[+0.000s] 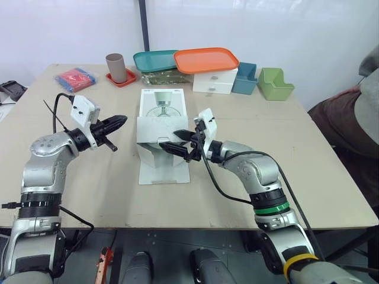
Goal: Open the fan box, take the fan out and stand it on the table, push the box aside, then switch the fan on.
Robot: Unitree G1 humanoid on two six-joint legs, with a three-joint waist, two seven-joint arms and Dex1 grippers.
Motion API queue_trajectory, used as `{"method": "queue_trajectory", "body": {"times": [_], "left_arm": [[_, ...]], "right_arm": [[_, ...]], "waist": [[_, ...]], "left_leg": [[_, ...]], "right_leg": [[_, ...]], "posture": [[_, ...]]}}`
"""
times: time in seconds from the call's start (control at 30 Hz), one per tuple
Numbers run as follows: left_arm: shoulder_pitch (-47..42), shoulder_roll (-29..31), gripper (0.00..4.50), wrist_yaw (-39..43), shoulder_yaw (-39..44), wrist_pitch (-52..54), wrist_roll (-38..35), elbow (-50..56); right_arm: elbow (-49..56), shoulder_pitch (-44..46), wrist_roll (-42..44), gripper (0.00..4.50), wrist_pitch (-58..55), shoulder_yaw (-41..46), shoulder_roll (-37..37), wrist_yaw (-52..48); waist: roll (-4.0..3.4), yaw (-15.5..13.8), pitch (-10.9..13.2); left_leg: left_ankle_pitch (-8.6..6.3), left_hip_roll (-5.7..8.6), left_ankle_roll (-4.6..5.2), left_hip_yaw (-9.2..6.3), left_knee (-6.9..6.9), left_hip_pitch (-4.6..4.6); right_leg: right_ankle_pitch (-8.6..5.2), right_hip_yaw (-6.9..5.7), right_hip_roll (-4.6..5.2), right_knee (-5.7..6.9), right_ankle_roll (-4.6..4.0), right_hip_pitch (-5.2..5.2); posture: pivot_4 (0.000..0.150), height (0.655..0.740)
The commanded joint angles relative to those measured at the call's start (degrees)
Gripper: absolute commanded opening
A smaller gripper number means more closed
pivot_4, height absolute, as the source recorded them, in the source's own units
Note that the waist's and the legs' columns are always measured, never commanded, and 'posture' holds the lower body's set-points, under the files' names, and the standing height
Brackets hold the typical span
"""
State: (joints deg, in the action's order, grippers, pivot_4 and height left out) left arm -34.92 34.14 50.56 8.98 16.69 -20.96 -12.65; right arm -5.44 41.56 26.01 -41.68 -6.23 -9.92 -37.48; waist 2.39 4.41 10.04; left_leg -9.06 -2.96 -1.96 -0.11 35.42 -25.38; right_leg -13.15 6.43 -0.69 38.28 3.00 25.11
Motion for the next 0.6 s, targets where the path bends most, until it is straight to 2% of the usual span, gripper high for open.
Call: {"method": "queue_trajectory", "body": {"times": [0.03, 0.33, 0.6], "left_arm": [[-2.62, -1.06, 0.13, 0.82, -1.37, 0.05, -0.80, 2.16], [-5.00, -5.69, 0.13, 1.66, -7.16, -3.49, 3.41, -5.95], [-6.47, -5.48, 0.13, 0.73, -9.68, -5.49, 8.11, -11.25]], "right_arm": [[0.32, 0.66, -0.41, 4.50, -0.20, 0.68, -0.24, 0.62], [1.26, 0.21, -0.58, 4.50, -0.71, 0.43, -0.52, 0.53], [5.69, 0.25, 0.30, 4.50, -2.46, 0.47, -1.34, 0.71]], "waist": [[0.00, -0.01, 0.00], [0.00, -0.03, 0.00], [0.00, -0.07, 0.00]], "left_leg": [[0.00, 0.00, 0.00, 0.00, 0.00, 0.00], [0.00, 0.02, 0.01, -0.03, 0.04, 0.03], [0.01, 0.03, 0.01, -0.05, 0.05, 0.02]], "right_leg": [[0.00, 0.00, 0.00, 0.00, 0.00, 0.00], [0.02, 0.00, -0.01, 0.00, 0.03, -0.06], [0.02, 0.00, -0.01, 0.00, 0.04, -0.08]], "posture": [[0.150, 0.7400], [0.150, 0.7400], [0.150, 0.7400]]}}
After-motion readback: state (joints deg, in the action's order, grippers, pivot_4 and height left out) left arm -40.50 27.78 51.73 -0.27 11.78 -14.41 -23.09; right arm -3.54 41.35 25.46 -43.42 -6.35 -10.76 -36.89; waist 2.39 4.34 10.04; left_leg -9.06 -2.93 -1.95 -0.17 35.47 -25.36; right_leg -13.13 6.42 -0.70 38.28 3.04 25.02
